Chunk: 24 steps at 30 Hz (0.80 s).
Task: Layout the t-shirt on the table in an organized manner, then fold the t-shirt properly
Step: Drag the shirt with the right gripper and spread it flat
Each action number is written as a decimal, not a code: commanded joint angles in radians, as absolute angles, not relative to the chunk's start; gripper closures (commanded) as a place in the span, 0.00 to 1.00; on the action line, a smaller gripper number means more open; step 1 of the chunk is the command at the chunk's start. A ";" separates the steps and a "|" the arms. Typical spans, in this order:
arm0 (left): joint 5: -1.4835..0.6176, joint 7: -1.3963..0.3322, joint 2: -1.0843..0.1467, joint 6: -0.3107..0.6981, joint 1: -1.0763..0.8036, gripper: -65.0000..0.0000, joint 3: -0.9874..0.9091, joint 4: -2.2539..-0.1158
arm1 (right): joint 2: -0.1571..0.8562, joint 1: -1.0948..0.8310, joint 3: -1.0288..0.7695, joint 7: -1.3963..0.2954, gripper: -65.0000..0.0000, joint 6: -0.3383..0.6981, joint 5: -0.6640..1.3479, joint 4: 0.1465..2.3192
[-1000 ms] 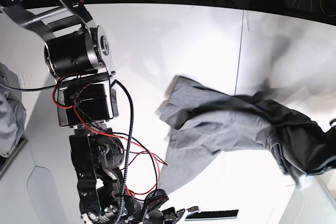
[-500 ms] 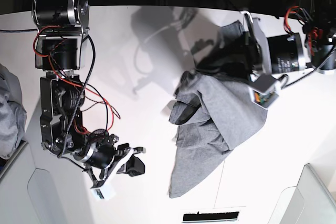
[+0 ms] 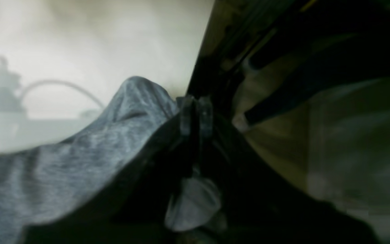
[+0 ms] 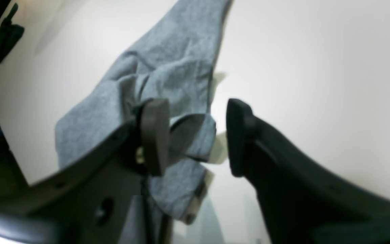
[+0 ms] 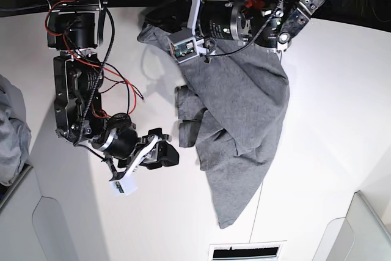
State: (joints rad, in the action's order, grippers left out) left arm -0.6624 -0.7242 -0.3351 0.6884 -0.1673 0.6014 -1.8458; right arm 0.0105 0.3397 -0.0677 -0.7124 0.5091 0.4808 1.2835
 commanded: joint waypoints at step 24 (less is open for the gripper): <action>-0.784 -0.812 -0.383 0.698 -0.172 0.61 0.121 -1.731 | -0.046 0.470 0.125 -0.395 1.00 0.509 0.151 0.923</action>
